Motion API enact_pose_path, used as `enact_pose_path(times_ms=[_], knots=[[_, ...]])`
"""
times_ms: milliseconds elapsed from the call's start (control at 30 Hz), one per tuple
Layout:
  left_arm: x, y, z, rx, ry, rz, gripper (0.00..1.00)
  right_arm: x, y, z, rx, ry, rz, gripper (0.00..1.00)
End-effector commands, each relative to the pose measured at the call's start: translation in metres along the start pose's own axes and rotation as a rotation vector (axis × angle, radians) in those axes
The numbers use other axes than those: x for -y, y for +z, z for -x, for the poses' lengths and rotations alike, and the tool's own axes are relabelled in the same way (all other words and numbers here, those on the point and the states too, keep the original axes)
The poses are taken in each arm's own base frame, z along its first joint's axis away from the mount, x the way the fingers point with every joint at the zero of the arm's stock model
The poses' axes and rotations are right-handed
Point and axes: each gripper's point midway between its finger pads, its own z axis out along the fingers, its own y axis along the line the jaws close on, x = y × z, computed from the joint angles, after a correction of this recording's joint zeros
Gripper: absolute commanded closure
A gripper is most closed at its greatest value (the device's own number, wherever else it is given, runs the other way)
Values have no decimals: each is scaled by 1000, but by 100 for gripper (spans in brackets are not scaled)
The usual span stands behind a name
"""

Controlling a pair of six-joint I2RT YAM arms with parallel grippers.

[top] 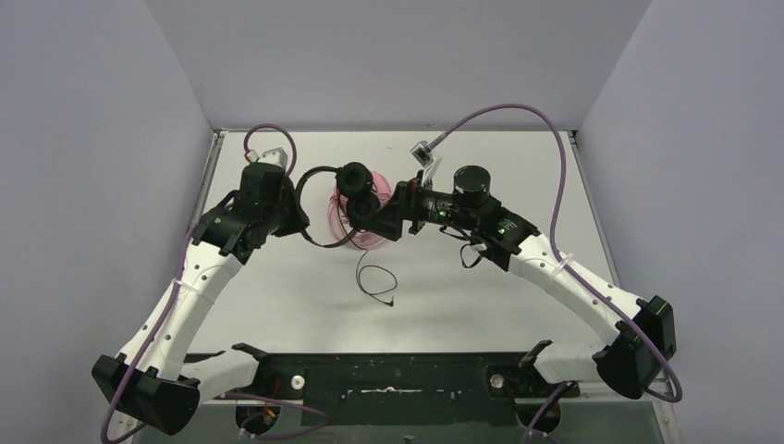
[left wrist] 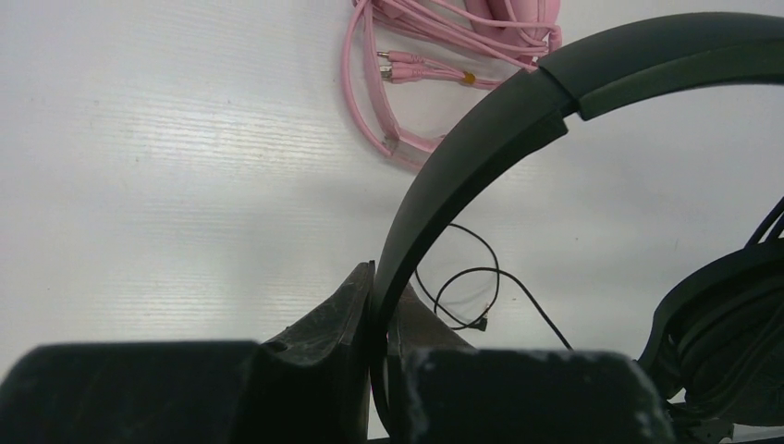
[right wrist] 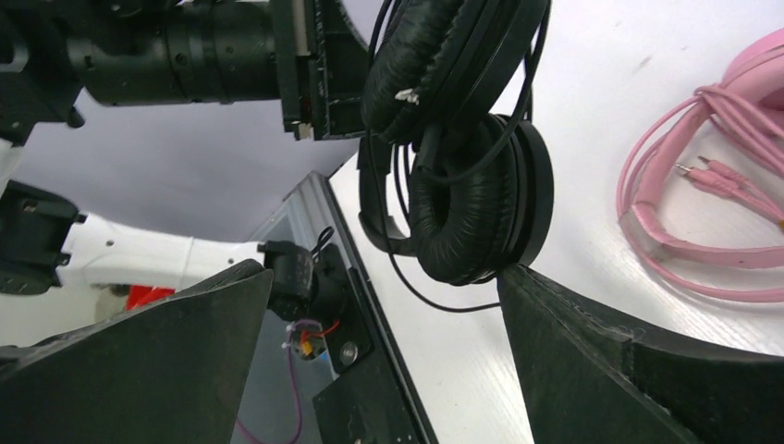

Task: Wrap the headphones
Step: Wrap the headphones cable around the headphones.

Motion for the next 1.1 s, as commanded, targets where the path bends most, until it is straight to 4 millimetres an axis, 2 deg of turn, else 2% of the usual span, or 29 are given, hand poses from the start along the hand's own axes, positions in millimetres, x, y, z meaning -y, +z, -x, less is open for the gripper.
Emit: enact_pose_path(times_ms=[0, 67, 167, 233, 500, 600, 667, 700, 733, 900, 1067], knots=[[20, -17, 31, 111, 5, -63, 100, 4, 7, 42, 189, -65, -85, 0], [19, -17, 31, 112, 25, -55, 100, 9, 5, 48, 215, -64, -127, 0], [16, -18, 32, 120, 49, -29, 100, 26, 0, 46, 193, -66, -214, 0], [16, -18, 32, 125, 63, -26, 100, 29, -3, 46, 196, -59, -213, 0], [30, -16, 27, 117, 100, -78, 100, 3, 22, 53, 187, -52, -13, 0], [33, -17, 27, 110, 109, -82, 100, 4, 26, 54, 193, -39, -8, 3], [35, -19, 27, 113, 117, -89, 100, 8, 27, 57, 214, -28, -11, 9], [35, -20, 26, 115, 119, -93, 100, 10, 28, 58, 216, -16, -11, 16], [36, -21, 26, 114, 121, -97, 100, 14, 28, 59, 216, -7, -16, 29], [41, -25, 24, 109, 128, -132, 100, 35, 21, 62, 217, 39, -31, 67], [48, -27, 22, 107, 130, -175, 100, 33, 15, 59, 193, 35, 24, 81]])
